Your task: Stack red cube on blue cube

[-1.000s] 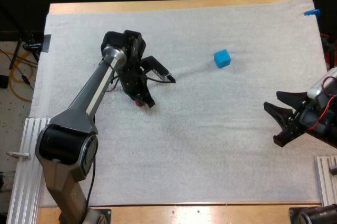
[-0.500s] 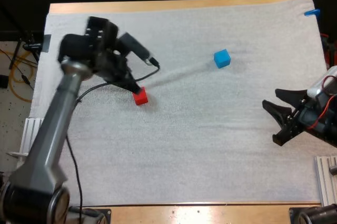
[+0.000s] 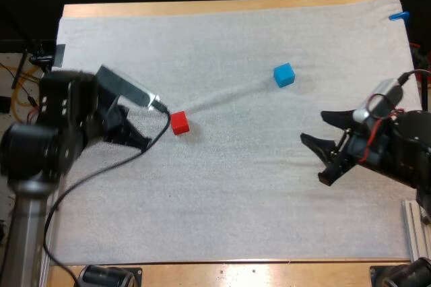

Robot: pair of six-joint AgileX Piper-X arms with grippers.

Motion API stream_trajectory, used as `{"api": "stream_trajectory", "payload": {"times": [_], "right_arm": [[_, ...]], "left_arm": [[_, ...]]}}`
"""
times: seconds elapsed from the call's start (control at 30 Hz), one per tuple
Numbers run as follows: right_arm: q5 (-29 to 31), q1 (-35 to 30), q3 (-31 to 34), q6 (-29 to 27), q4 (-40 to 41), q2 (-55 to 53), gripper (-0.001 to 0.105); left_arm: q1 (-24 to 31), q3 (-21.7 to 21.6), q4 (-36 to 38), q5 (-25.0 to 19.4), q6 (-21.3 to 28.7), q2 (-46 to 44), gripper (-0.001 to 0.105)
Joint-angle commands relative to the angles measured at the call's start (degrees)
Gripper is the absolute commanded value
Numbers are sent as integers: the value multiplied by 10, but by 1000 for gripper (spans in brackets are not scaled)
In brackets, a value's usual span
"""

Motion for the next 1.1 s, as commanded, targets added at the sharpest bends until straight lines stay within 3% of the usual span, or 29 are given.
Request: {"api": "stream_trajectory", "payload": {"times": [0.0, 0.2, 0.4, 0.77, 1.07], "right_arm": [[3, 10, -4, 1, -17, 8, 55], [8, 44, -4, 6, -46, 55, 55], [20, 81, -9, 20, -93, 115, 55], [36, 154, -114, 23, -106, 284, 55], [133, 217, -204, 84, -149, 427, 55]], "left_arm": [[0, 24, -7, -16, -12, -34, 0], [0, 116, -27, -31, -31, -143, 0], [0, 170, -24, -32, -32, -242, 0], [0, 178, -18, -31, -35, -349, 0], [0, 178, -17, -31, -35, -367, 0]]}}
